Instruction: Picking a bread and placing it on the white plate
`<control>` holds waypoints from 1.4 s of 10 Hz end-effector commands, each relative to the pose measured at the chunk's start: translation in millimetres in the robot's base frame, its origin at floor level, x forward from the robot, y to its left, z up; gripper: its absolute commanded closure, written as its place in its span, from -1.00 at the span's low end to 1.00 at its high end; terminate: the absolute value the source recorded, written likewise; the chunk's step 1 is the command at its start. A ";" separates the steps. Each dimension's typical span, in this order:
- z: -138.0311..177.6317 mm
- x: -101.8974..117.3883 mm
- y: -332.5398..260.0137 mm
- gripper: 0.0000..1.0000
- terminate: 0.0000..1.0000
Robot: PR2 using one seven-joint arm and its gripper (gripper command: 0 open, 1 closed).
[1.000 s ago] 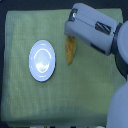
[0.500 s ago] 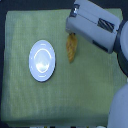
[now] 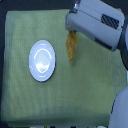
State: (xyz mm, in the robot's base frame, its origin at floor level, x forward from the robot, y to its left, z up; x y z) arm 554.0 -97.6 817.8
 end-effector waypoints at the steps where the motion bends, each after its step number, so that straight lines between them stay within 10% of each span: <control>1: 26.3 -25.6 54.7 1.00 -1.00; 5: 43.9 -44.9 169.0 1.00 -1.00; 14: -6.4 -69.7 220.7 1.00 -1.00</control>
State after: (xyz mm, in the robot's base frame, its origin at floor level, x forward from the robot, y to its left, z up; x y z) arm 479.4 117.8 829.8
